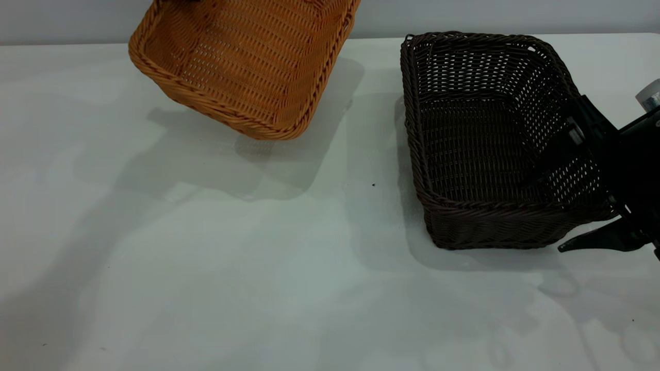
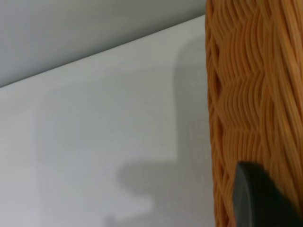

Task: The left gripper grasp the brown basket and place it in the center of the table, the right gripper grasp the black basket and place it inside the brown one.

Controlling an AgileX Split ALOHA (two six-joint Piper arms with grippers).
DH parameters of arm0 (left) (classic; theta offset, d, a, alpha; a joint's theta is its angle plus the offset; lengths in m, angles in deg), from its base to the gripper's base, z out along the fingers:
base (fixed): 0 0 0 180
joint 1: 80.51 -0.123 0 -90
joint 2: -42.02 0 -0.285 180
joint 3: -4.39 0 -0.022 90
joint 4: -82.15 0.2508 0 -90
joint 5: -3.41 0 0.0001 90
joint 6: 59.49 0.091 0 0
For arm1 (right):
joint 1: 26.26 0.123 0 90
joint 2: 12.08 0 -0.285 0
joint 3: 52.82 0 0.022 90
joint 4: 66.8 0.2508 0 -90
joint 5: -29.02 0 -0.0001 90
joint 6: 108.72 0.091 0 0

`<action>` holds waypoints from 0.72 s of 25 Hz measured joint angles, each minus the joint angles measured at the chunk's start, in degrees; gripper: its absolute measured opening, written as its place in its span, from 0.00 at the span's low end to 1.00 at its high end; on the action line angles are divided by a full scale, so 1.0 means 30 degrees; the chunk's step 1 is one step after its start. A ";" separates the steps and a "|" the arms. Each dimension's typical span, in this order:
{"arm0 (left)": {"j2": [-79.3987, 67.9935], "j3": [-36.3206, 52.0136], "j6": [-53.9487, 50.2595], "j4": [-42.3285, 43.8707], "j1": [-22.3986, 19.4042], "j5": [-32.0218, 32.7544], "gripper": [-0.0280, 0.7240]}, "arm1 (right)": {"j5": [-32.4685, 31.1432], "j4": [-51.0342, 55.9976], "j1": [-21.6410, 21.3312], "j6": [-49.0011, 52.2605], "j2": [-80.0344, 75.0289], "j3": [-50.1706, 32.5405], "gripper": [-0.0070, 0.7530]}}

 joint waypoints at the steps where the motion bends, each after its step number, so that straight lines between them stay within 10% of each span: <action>1: 0.0000 0.0000 0.0000 0.0000 0.0000 -0.0017 0.14 | 0.0006 0.0210 0.0095 -0.0037 -0.0020 0.0000 0.74; 11: 0.0000 0.0000 0.0016 0.0000 0.0000 -0.0053 0.14 | 0.0286 0.1858 0.1180 -0.1525 -0.0953 0.0215 0.71; 18: 0.0000 0.0000 0.0271 0.0000 0.0000 -0.0018 0.14 | 0.2792 0.1954 0.1180 -0.1865 -0.0967 0.0926 0.40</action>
